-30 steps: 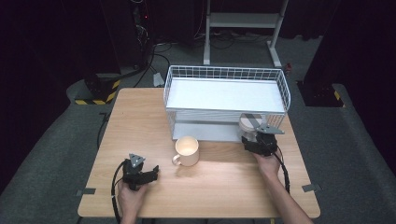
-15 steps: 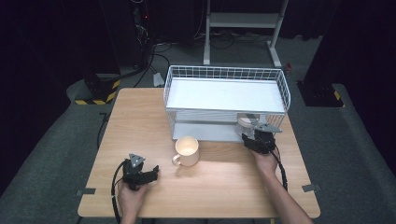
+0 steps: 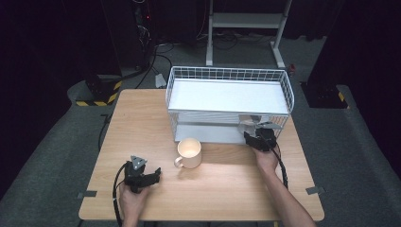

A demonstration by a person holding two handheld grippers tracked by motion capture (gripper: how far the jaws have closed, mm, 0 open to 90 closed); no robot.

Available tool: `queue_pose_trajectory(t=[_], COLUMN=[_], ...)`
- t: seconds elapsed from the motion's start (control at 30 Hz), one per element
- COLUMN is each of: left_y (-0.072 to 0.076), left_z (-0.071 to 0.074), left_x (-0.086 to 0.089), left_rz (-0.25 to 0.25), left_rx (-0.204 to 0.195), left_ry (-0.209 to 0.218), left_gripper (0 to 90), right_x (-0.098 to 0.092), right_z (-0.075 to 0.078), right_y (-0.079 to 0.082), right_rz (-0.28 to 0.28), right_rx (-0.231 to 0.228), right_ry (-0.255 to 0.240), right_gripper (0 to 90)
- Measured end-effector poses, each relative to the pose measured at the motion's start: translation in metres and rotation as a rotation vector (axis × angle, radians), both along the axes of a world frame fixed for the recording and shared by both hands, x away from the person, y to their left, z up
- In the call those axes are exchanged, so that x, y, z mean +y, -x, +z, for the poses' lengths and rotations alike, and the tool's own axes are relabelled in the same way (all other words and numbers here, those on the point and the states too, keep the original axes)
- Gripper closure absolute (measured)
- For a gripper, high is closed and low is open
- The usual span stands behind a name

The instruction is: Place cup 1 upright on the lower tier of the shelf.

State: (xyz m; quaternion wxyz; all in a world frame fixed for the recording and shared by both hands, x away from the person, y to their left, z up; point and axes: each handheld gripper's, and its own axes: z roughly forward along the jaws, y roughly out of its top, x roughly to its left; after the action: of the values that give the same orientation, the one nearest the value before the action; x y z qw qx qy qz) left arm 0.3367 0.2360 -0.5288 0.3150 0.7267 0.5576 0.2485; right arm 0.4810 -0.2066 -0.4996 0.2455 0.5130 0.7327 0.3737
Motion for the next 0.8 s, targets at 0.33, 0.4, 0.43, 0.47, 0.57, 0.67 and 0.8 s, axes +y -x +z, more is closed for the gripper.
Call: queue_pose_trajectory(t=[0.33, 0.4, 0.43, 0.47, 0.57, 0.67, 0.8], left_y=[0.0, 0.0, 0.0, 0.0, 0.0, 0.0, 0.0], left_z=[0.0, 0.0, 0.0, 0.0, 0.0, 0.0, 0.0], left_x=[0.0, 0.0, 0.0, 0.0, 0.0, 0.0, 0.0], left_rz=[0.0, 0.0, 0.0, 0.0, 0.0, 0.0, 0.0], left_rx=[0.0, -0.001, -0.001, -0.001, -0.001, -0.001, -0.001], left_ry=[0.0, 0.0, 0.0, 0.0, -0.001, 0.0, -0.001], left_gripper=[17.2, 17.2, 17.2, 17.2, 17.2, 17.2, 17.2], right_x=[0.004, 0.004, 0.004, 0.004, 0.003, 0.004, 0.006], right_z=[0.0, -0.003, -0.003, -0.003, -0.004, -0.002, 0.0], right_y=[-0.009, -0.011, -0.011, -0.012, -0.014, -0.017, -0.02], right_rz=[-0.038, -0.035, -0.035, -0.036, -0.051, -0.06, -0.06], right_rx=[0.008, 0.007, 0.007, 0.006, 0.014, 0.025, 0.02], right_ry=[-0.013, -0.004, -0.004, -0.007, -0.017, -0.015, -0.001], right_gripper=[43.6, 44.0, 44.0, 44.3, 44.8, 45.1, 45.8])
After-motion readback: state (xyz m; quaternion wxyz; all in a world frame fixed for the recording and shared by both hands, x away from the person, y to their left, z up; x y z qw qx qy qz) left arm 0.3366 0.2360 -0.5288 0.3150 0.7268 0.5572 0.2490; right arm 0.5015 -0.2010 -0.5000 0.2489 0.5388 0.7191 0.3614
